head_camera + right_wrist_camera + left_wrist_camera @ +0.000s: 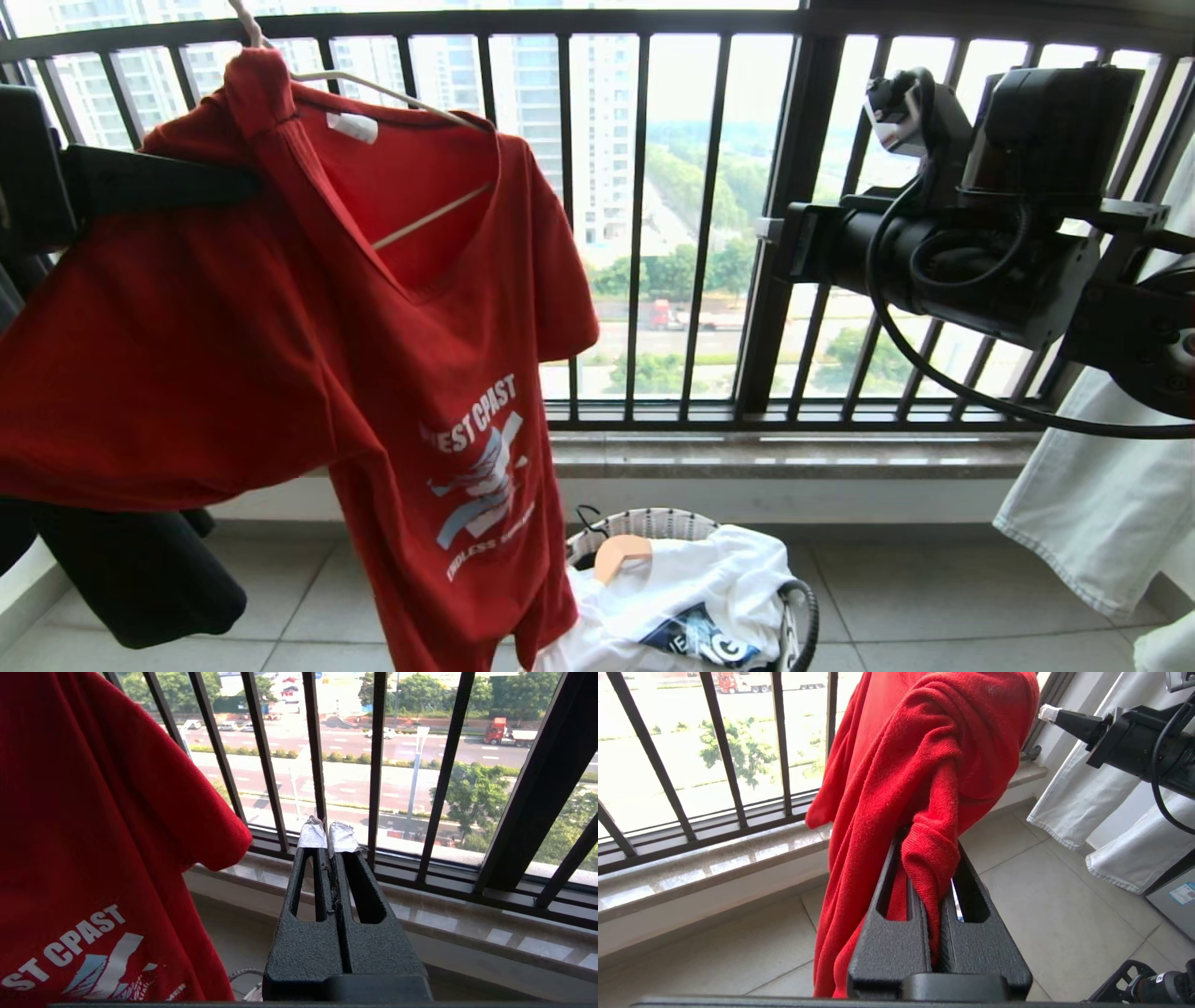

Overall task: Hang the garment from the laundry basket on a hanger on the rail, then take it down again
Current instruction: Hang the clothes rack on the clothesline

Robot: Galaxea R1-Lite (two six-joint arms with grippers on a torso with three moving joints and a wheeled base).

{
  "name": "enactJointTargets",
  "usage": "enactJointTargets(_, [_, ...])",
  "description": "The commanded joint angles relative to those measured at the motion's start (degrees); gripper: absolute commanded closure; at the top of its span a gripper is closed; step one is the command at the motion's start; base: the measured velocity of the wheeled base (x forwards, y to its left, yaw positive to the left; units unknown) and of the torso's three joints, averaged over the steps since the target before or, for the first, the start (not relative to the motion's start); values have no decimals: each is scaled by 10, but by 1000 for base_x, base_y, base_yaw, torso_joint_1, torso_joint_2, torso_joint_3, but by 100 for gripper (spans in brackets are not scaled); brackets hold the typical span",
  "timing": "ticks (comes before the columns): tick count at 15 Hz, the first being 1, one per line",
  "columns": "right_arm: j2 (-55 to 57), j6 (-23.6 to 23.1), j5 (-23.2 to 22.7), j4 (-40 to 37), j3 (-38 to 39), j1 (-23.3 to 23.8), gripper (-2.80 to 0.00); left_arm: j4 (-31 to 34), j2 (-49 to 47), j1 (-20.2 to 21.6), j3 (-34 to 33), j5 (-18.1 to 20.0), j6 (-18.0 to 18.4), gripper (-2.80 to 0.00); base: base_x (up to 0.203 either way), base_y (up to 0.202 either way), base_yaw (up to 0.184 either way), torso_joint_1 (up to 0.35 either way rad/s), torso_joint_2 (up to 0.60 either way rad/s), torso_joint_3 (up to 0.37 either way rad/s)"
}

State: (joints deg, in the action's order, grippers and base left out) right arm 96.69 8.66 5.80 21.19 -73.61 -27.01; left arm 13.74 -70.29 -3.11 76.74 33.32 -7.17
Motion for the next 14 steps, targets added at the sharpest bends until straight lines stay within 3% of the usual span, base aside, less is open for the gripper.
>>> enactJointTargets(1, [12,4,0,2,-5,4,0,0,-5,0,-2,3,-8,0,0,0,0,0,0,0])
enactJointTargets(14, [31,3,-2,1,-4,16,0,-7,-25,-11,-3,4,-15,0,0,0,0,0,0,0])
